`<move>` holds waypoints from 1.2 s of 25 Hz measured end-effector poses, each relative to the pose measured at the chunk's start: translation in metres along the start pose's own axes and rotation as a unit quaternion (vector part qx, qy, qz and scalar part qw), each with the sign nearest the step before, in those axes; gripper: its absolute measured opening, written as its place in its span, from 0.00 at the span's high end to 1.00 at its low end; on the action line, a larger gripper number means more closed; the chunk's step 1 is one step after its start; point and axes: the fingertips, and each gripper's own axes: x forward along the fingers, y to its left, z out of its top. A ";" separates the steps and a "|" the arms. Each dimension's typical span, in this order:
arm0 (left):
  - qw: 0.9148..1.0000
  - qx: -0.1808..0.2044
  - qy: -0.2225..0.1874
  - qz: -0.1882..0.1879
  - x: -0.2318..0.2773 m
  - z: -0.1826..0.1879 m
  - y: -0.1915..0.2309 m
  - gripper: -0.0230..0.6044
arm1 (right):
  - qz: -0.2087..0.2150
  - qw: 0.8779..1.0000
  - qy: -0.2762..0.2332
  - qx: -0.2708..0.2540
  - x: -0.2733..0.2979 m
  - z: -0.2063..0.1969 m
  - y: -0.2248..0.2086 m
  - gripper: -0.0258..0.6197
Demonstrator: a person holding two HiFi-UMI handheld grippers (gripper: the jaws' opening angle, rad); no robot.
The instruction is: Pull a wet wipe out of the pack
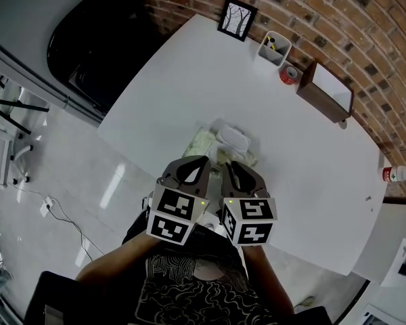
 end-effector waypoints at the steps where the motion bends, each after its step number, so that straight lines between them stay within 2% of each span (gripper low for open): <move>1: 1.000 0.000 0.000 0.000 0.001 0.000 0.001 0.94 | 0.000 1.000 0.002 0.002 0.001 -0.001 -0.001 0.88; 8: 1.000 -0.005 0.003 -0.004 0.004 0.000 0.006 0.94 | -0.012 1.000 0.024 0.011 0.009 -0.007 -0.007 0.87; 16: 1.000 -0.013 0.004 -0.005 0.004 0.001 0.012 0.94 | 0.001 1.000 0.026 0.014 0.014 -0.006 -0.005 0.93; 30: 1.000 -0.009 -0.008 -0.006 -0.001 0.010 0.007 0.94 | 0.007 1.000 0.019 0.019 0.005 0.000 -0.001 0.93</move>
